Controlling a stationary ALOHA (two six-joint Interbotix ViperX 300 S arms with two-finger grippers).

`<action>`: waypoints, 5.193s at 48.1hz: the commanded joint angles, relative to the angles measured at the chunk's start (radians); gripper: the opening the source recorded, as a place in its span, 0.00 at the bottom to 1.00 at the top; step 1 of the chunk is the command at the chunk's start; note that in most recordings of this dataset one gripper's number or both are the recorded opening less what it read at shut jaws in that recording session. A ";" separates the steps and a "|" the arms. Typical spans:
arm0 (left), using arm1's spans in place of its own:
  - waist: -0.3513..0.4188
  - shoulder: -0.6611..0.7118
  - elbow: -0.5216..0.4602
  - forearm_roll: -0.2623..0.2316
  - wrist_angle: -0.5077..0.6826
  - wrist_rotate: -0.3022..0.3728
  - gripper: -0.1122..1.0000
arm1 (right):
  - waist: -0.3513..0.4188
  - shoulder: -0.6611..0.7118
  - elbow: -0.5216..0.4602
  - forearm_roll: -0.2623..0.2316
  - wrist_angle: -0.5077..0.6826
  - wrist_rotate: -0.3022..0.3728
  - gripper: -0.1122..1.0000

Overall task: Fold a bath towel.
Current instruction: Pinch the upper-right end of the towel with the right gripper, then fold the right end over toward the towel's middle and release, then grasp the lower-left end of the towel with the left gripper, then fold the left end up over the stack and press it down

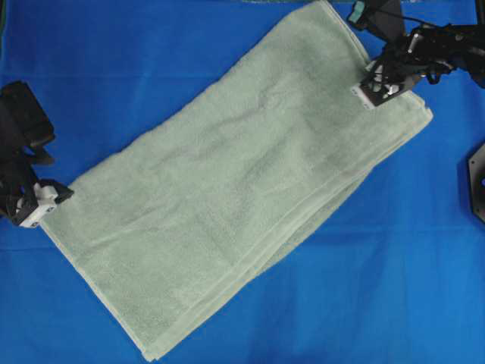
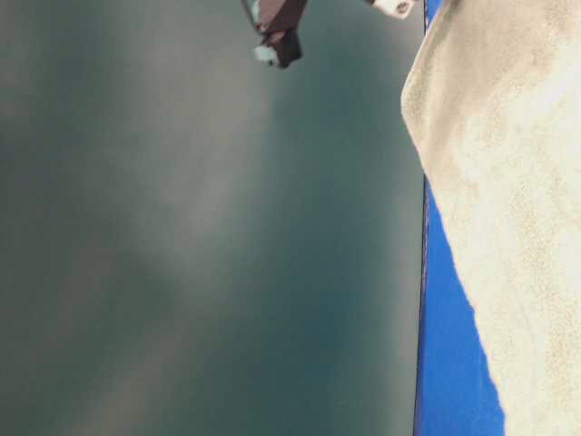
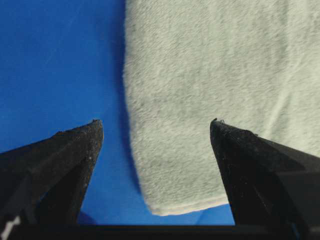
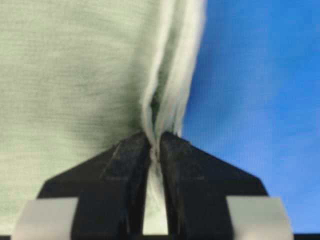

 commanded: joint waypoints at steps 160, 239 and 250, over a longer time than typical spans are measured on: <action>-0.374 0.698 -0.233 -0.032 -0.492 0.979 0.82 | 0.416 -0.055 -0.235 -0.163 0.284 0.281 0.69; 0.290 1.121 -1.267 -0.123 0.112 2.364 0.18 | 0.462 -0.377 0.052 -0.166 0.256 0.296 0.68; 0.313 1.152 -1.264 -0.206 0.049 2.352 0.18 | 0.468 -0.396 0.075 -0.176 0.249 0.301 0.68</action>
